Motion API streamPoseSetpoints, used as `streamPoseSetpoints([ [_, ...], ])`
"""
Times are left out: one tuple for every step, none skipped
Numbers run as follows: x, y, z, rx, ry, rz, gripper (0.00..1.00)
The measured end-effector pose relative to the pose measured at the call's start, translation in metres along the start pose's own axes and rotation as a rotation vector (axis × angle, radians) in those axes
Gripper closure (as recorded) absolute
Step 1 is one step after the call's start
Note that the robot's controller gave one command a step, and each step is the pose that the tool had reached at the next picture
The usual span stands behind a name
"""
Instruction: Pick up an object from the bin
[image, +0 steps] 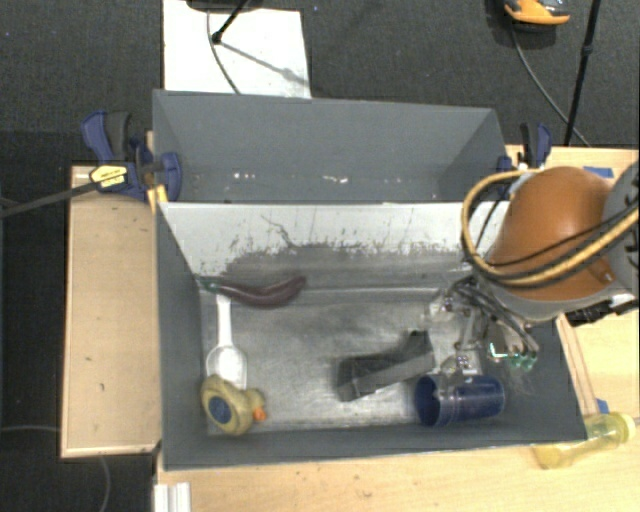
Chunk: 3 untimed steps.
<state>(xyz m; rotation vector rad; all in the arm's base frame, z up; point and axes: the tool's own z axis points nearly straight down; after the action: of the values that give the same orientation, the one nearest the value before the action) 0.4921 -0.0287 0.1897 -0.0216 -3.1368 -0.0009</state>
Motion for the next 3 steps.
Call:
streamPoseSetpoints([
  [-0.002, 0.0, -0.003, 0.0, -0.008, -0.001, 0.0],
  [-0.019, 0.01, 0.108, 0.0, -0.005, 0.145, 1.0],
  [-0.019, 0.01, 0.108, 0.0, -0.005, 0.144, 1.0],
])
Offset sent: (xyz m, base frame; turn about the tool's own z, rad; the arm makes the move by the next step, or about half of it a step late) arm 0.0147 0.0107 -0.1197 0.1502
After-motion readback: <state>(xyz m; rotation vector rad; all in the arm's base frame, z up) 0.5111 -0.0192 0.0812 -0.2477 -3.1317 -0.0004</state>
